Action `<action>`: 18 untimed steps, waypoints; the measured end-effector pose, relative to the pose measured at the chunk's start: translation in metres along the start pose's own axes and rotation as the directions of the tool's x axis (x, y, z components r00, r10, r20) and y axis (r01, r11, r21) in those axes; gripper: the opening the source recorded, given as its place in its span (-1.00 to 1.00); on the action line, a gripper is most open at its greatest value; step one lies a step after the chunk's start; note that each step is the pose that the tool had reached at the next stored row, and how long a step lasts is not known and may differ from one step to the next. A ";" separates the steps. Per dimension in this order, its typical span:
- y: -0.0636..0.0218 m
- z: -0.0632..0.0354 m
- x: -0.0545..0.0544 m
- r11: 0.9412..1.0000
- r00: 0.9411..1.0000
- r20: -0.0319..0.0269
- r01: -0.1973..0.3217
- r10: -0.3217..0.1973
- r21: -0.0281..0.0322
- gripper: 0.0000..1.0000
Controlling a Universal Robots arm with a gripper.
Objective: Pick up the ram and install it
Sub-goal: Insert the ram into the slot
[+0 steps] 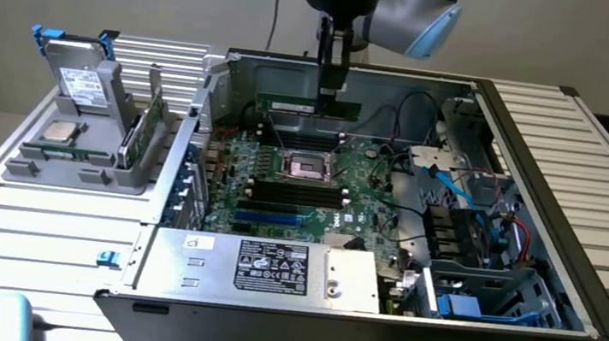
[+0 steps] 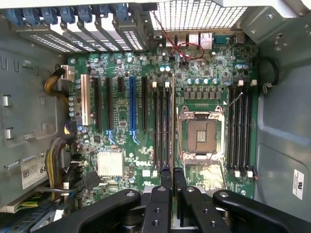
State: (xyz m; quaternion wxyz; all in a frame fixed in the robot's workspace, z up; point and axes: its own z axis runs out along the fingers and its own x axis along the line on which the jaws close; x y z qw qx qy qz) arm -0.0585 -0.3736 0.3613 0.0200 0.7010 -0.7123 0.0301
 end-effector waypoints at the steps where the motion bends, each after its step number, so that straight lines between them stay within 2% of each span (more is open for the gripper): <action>1: 0.0000 0.0018 0.000 1.000 1.000 0.000 0.000 0.000 0.000 -0.72; 7: 0.0001 0.0126 0.001 1.000 1.000 0.000 0.000 0.000 0.000 -0.72; 16: 0.0004 0.0287 0.003 1.000 1.000 0.000 0.000 0.000 -0.003 -0.72; 18: 0.0004 0.0289 0.003 1.000 1.000 0.000 0.000 0.000 -0.004 -0.72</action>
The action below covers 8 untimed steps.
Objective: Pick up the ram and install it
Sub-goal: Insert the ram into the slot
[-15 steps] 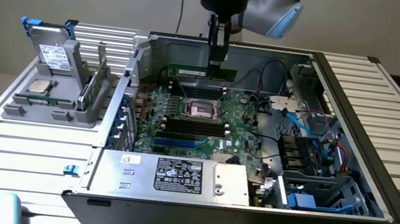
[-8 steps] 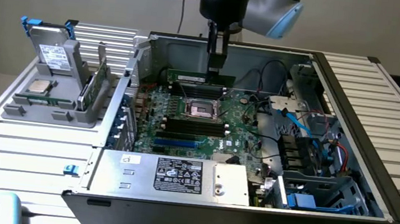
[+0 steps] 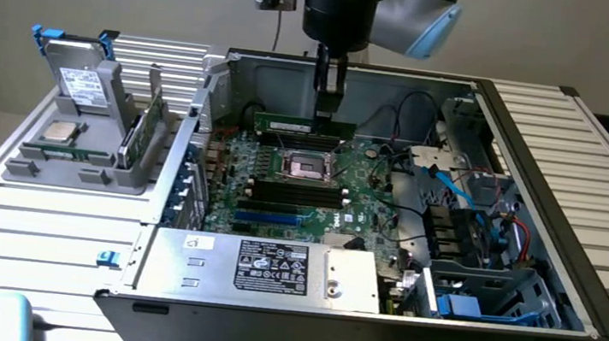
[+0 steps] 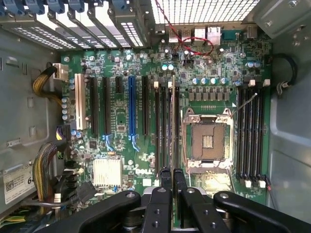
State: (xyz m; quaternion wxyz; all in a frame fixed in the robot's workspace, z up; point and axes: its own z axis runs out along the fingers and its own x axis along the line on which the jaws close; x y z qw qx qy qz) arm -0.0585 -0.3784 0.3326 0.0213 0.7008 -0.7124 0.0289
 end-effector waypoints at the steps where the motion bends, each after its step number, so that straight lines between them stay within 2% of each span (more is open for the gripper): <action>1: 0.0000 0.0000 0.000 1.000 1.000 0.000 0.000 0.000 0.000 -0.72; 4: 0.0000 0.0001 0.000 1.000 1.000 0.000 0.000 0.000 0.000 -0.72; 8: 0.0000 0.0062 0.000 1.000 1.000 0.000 0.000 0.000 0.000 -0.72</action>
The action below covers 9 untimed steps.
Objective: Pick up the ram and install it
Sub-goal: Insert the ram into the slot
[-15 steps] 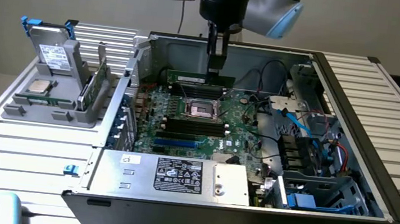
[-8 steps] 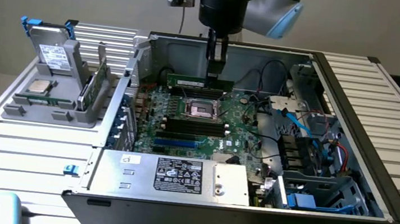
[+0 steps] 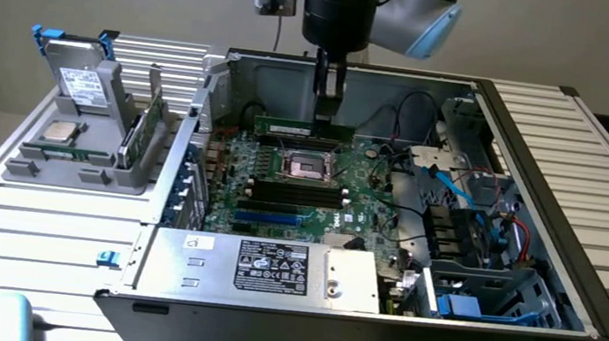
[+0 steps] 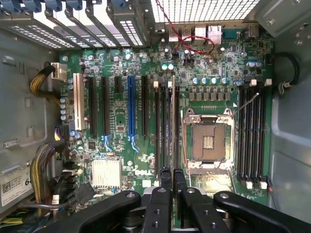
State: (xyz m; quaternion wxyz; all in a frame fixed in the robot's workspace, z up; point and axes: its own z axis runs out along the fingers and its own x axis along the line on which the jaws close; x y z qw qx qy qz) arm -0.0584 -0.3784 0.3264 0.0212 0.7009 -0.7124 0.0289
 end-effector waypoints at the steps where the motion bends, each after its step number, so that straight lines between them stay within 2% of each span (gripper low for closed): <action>1: 0.0000 0.0018 0.000 1.000 1.000 0.000 0.000 0.000 0.000 -0.72; 9: -0.0018 0.0168 0.005 1.000 1.000 0.000 0.000 0.000 0.000 -0.72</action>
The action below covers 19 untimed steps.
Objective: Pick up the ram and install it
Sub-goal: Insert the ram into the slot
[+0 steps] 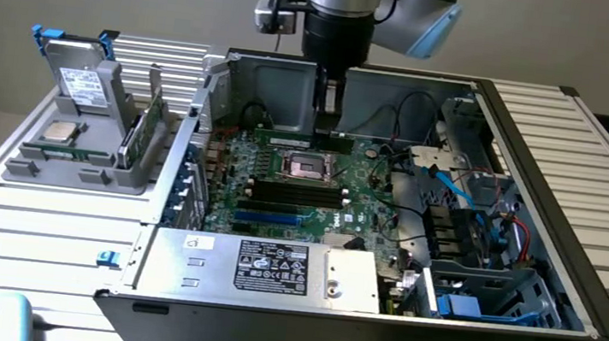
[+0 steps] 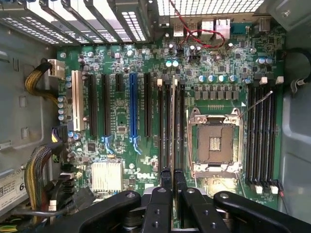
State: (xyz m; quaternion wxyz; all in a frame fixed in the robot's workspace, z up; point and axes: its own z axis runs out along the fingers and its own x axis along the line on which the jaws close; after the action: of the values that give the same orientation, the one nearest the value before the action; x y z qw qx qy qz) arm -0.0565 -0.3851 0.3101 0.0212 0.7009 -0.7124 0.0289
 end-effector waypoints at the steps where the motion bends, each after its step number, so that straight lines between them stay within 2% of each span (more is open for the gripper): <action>1: -0.0004 0.0019 0.000 1.000 1.000 0.000 0.000 0.000 0.000 -0.72; 12: -0.0016 0.0222 0.004 1.000 1.000 0.000 0.000 0.000 0.000 -0.72; 19: -0.0016 0.0315 0.003 1.000 1.000 -0.013 0.000 0.000 0.000 -0.72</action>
State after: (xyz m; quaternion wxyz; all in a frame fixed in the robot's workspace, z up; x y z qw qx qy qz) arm -0.0547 -0.3906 0.2789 0.0260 0.7007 -0.7122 0.0334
